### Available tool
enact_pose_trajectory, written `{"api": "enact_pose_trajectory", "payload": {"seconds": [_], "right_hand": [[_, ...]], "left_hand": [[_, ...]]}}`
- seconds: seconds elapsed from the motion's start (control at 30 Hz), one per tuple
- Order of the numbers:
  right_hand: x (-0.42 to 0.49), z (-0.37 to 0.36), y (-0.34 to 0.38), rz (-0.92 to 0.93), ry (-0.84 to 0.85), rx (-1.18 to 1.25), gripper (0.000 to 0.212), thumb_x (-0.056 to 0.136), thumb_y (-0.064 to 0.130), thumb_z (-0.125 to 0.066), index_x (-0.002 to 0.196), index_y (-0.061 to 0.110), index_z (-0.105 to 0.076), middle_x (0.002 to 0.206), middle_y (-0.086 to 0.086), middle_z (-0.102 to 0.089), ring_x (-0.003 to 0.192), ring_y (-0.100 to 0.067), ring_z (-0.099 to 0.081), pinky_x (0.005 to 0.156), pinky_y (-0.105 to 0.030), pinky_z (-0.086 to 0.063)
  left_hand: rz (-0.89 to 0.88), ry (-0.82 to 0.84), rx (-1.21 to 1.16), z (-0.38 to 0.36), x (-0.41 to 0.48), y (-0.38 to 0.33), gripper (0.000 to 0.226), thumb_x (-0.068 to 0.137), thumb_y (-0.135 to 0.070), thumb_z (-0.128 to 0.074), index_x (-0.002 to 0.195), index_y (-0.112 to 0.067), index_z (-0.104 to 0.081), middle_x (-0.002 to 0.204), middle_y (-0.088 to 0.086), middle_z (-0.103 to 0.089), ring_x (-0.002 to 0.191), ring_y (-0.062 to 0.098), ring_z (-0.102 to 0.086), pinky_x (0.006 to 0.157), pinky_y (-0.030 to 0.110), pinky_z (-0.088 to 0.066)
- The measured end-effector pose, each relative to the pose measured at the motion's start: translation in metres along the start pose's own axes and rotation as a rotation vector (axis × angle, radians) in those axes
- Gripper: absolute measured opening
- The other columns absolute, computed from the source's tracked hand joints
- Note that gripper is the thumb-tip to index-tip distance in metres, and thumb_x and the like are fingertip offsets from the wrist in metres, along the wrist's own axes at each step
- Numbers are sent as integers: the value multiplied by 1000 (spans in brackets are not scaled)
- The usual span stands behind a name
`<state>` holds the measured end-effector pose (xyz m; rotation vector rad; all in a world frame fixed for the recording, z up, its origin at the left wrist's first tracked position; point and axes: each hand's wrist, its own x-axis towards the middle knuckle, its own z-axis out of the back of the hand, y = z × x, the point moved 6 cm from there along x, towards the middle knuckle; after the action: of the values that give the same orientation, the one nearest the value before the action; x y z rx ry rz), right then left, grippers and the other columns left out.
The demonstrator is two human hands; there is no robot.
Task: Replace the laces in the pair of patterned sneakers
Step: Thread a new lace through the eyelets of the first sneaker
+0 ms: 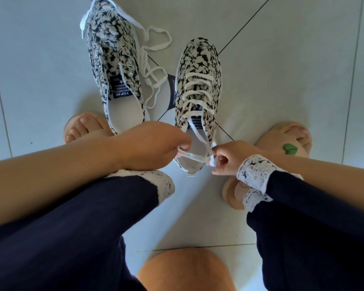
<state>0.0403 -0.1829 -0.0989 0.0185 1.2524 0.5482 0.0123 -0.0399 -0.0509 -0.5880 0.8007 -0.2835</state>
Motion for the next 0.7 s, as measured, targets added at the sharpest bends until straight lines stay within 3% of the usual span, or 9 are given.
{"api": "enact_pose_trajectory", "payload": {"seconds": [0.07,0.13,0.23,0.33,0.4,0.47,0.53,0.6,0.7], "right_hand": [[1,0,-1,35,32,-52,12,90,31,-58,96,21,-59,70,16,-43,65,-2,-45,62,-14,-32],[2,8,-4,46,-15,-8,12,92,26,-55,81,21,-54,76,12,-51,67,-2,-50,65,-14,-39],[-3,48,-28,-63,-246,307,4,89,19,-57,92,20,-60,91,2,-64,81,-16,-60,72,-23,-49],[-20,94,-59,-35,-402,445,4,90,20,-55,90,18,-58,81,1,-68,73,-20,-61,73,-31,-48],[-29,112,-72,-5,-472,250,10,92,23,-53,94,16,-60,75,1,-68,67,-15,-60,69,-26,-47],[-33,119,-79,-1,-522,7,19,93,24,-51,100,12,-65,77,0,-67,64,-11,-54,61,-20,-38],[-30,121,-86,-2,-531,-96,23,94,23,-50,103,10,-67,83,-4,-68,76,-19,-57,69,-28,-41],[-26,121,-95,-38,-520,-142,25,95,23,-49,103,9,-68,86,-8,-69,84,-26,-59,79,-35,-44],[-23,121,-113,-144,-496,-259,30,96,27,-45,104,8,-66,87,-11,-65,81,-28,-55,79,-41,-47]], "left_hand": [[19,-99,-57,10,3,-6,22,92,-22,-34,98,-25,-55,83,-10,-58,79,15,-55,75,32,-45],[65,-212,-162,21,8,-7,28,92,-31,-34,102,-25,-60,81,-8,-63,66,6,-54,67,27,-48],[162,-347,-279,33,14,-2,28,95,-34,-41,102,-19,-64,76,-5,-66,55,-7,-52,52,4,-37],[242,-396,-240,36,16,4,23,93,-33,-47,102,-21,-65,66,-13,-59,56,0,-53,60,13,-43],[273,-350,-131,31,18,3,23,92,-34,-48,104,-25,-65,66,-18,-53,63,6,-51,68,26,-46],[284,-286,-29,25,22,-1,26,92,-36,-45,109,-31,-64,81,-12,-62,80,13,-55,75,31,-48],[302,-262,21,21,26,-3,30,93,-39,-43,116,-32,-61,98,-5,-66,93,19,-58,78,34,-50],[324,-278,7,21,28,-3,35,92,-44,-44,118,-28,-60,98,-2,-66,94,21,-58,76,32,-49],[358,-303,-92,20,32,-4,44,87,-52,-48,111,-18,-63,78,-1,-62,81,19,-57,70,31,-47]]}}
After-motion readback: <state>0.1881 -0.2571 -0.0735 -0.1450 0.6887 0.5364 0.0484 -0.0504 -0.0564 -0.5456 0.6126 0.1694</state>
